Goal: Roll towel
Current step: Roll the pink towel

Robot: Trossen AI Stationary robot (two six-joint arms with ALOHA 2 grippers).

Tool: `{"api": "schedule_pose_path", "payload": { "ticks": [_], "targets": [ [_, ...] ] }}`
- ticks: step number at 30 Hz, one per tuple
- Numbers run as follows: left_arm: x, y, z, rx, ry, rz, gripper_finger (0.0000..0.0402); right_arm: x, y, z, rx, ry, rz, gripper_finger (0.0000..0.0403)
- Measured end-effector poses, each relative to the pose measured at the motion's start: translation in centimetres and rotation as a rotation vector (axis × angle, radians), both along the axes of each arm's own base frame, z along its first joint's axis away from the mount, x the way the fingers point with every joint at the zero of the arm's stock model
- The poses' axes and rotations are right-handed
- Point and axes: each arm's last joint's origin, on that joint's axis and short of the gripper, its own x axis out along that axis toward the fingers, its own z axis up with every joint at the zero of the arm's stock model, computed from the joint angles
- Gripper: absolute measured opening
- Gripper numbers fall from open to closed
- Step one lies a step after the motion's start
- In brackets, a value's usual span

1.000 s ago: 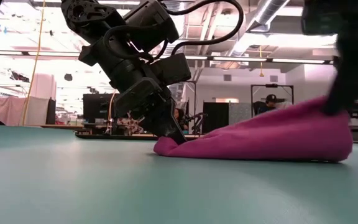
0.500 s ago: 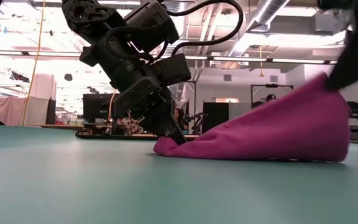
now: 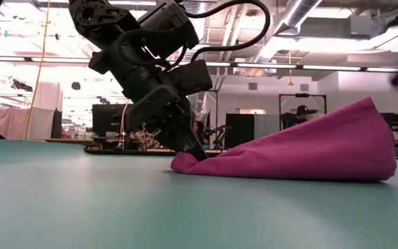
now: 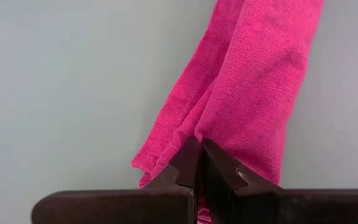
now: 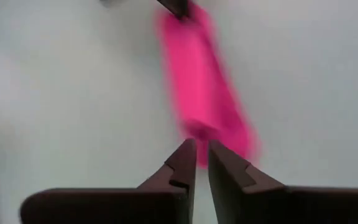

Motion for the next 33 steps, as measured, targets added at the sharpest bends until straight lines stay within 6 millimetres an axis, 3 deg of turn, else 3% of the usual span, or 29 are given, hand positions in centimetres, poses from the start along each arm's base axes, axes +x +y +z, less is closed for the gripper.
{"api": "schedule_pose_path", "payload": {
  "ticks": [5, 9, 13, 26, 33],
  "targets": [
    [0.0, 0.0, 0.0, 0.000, -0.001, 0.000, 0.0000, 3.9, 0.3, 0.1, -0.098, -0.090, 0.108, 0.0009],
    [0.0, 0.0, 0.0, -0.006, -0.001, 0.007, 0.0000, 6.7, -1.6, -0.9, -0.169, -0.033, 0.112, 0.0014],
    [0.0, 0.0, 0.0, -0.007, 0.000, 0.007, 0.0000, 8.2, -2.9, -2.5, -0.167, 0.073, 0.131, 0.0009],
    [0.0, -0.1, 0.1, -0.023, -0.002, 0.005, 0.0000, 7.3, -3.3, -7.8, -0.168, 0.280, -0.012, 0.0007],
    [-1.0, -0.4, 2.8, -0.063, 0.026, -0.031, 0.0000, 7.9, -3.2, -9.9, -0.173, 0.278, -0.036, 0.0007]
  ]
}}
